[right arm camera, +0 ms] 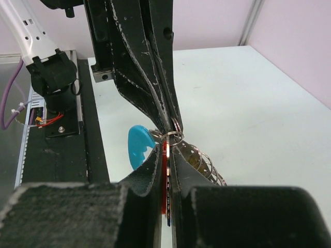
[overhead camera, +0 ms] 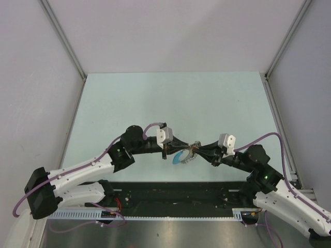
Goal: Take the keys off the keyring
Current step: Remove the key from the keyring.
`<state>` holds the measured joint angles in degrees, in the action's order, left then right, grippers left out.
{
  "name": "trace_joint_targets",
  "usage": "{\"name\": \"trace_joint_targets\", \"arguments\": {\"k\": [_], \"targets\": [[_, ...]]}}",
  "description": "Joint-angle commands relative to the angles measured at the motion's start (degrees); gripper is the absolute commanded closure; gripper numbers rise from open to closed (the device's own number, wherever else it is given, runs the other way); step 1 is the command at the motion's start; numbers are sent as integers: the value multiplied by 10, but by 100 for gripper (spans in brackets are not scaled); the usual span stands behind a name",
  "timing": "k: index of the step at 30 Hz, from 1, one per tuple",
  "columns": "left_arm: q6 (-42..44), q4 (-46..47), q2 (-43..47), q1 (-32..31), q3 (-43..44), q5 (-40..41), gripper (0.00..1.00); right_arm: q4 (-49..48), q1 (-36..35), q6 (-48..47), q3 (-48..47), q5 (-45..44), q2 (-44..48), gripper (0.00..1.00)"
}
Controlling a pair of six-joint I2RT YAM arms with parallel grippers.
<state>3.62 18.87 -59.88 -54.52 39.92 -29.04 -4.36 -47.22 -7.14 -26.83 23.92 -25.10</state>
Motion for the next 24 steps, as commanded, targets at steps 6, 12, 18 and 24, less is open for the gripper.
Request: {"name": "trace_joint_targets", "arguments": {"k": [6, 12, 18, 24], "targets": [[-32, 132, 18, 19, -23, -2, 100, -31, -27, 27, 18, -26, 14, 100], [-49, 170, 27, 26, -38, -2, 100, -35, -33, 27, 20, -33, 8, 100], [-55, 176, 37, 28, -49, 6, 100, -50, -43, 34, 23, -34, 2, 100], [-40, 147, 43, 28, -49, 47, 100, -70, -55, 35, 23, -37, 5, 100]]}}
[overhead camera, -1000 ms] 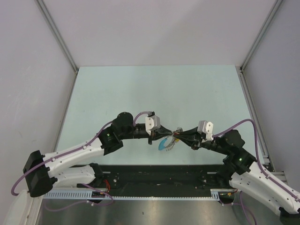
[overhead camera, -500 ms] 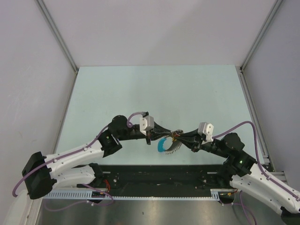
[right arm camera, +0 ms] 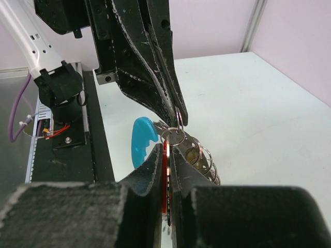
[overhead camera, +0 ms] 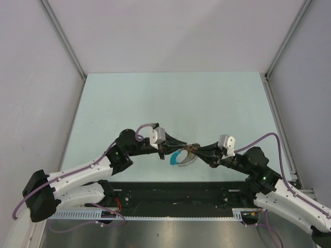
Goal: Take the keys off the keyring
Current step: Remove the key from the keyring.
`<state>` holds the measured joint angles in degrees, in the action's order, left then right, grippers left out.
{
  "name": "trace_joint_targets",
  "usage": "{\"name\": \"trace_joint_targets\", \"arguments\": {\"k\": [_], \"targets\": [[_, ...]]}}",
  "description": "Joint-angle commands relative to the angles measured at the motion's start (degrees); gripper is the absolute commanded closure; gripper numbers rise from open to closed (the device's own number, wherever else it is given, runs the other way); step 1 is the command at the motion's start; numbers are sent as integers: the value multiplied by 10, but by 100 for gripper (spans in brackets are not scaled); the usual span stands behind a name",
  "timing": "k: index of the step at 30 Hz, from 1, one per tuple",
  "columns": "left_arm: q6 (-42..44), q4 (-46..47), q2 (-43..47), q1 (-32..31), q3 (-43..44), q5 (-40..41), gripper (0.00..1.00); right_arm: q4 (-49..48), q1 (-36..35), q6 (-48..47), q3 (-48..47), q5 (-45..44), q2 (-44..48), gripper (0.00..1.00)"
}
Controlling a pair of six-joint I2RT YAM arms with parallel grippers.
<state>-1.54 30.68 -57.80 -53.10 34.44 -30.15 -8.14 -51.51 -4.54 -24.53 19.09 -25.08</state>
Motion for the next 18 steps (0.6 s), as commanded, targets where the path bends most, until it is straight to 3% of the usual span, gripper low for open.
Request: {"name": "trace_joint_targets", "arguments": {"k": [1, 6, 11, 18], "targets": [[14, 26, 23, 13, 5, 68, 100, -35, -16, 10, 0, 11, 4, 100], [15, 40, 36, 13, -11, 97, 100, -47, -33, 7, 0, 2, -10, 100], [-38, 144, 51, 35, -50, 11, 100, -43, -52, 3, 0, -16, -21, 100], [-60, 180, 44, 46, -58, -9, 100, -50, -67, 0, 0, -22, -30, 100]]}}
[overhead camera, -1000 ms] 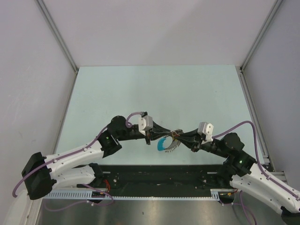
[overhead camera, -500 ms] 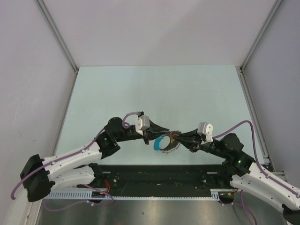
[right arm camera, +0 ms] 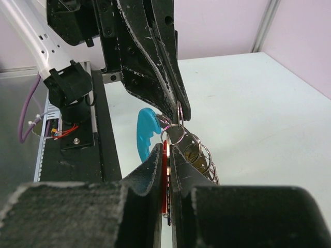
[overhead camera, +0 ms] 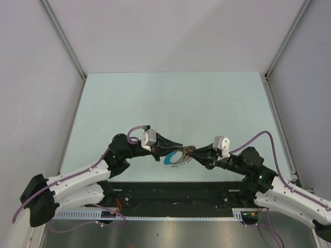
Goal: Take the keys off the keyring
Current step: Remove the key from the keyring.
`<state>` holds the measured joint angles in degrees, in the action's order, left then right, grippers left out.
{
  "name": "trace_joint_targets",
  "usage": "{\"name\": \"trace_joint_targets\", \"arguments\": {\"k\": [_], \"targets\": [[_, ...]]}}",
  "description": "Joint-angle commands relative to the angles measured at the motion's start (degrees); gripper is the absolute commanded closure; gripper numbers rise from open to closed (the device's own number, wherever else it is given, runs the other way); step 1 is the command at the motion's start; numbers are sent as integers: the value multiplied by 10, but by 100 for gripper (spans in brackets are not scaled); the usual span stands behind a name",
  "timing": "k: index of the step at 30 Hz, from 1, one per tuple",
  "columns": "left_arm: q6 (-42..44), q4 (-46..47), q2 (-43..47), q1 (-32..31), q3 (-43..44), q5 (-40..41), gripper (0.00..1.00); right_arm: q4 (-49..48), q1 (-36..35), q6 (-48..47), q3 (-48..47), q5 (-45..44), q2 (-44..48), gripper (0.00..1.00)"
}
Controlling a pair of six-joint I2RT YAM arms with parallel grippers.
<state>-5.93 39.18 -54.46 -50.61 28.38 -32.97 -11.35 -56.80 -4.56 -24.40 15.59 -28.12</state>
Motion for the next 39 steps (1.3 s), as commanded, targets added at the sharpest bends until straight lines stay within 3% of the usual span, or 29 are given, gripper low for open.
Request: {"name": "trace_joint_targets", "arguments": {"k": [1, 13, 26, 39], "targets": [[-16, 92, 6, 21, 5, 19, 99, -19, -16, -1, -1, 13, -1, 100], [80, -49, -6, 16, 44, 78, 99, -43, -23, -8, -2, 8, -1, 100], [176, -174, -9, -15, 71, 89, 100, -63, -23, -36, -28, -3, -40, 100], [208, -234, -29, -56, 94, 81, 100, -40, -22, -80, -64, -28, -68, 100]]}}
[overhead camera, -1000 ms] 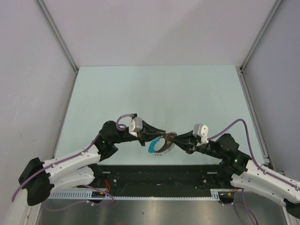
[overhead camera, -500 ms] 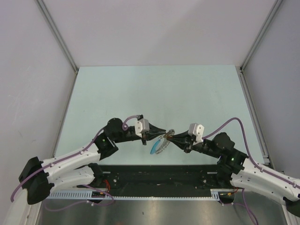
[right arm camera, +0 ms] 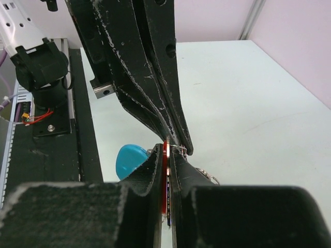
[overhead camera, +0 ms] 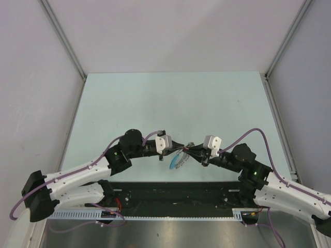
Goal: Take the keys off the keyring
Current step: Remove the key from the keyring.
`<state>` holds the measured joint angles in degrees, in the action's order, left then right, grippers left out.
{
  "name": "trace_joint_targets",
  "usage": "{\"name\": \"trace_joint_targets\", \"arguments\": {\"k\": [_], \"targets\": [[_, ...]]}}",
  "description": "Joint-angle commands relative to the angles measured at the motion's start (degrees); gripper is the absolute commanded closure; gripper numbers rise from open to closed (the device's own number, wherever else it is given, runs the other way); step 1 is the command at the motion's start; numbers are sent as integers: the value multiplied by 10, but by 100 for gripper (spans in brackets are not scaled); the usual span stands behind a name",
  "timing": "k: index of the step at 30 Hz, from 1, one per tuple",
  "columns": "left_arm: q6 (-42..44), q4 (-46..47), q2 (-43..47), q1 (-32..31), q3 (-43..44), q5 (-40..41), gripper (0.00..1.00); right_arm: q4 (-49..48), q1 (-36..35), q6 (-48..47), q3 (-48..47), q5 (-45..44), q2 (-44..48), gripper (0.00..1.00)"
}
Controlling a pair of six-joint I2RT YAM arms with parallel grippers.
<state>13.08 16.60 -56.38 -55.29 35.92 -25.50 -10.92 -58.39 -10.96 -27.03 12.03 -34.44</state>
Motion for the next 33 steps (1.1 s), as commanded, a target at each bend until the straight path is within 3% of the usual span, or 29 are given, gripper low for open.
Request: {"name": "trace_joint_targets", "arguments": {"k": [1, 11, 16, 21, 25, 29, 33], "targets": [[15, -4, -11, -12, 18, 4, 100, -46, -6, -16, -38, 8, -9, 100], [-38, 62, -20, -24, -6, -3, 100, -24, -5, -38, -61, 19, -42, 100], [-83, 149, -1, -22, -49, -4, 99, 55, -5, -40, -97, 62, -57, 80], [-104, 248, 2, -23, -84, -1, 100, 127, -6, -16, -116, 161, -50, 63], [-121, 335, 2, -23, -111, -6, 100, 151, -6, 11, -134, 200, -23, 53], [-126, 401, 3, -23, -136, -2, 99, 173, -3, 7, -156, 169, 2, 44], [-119, 428, 5, -22, -147, 15, 100, 167, -2, -3, -190, 178, -12, 41]]}}
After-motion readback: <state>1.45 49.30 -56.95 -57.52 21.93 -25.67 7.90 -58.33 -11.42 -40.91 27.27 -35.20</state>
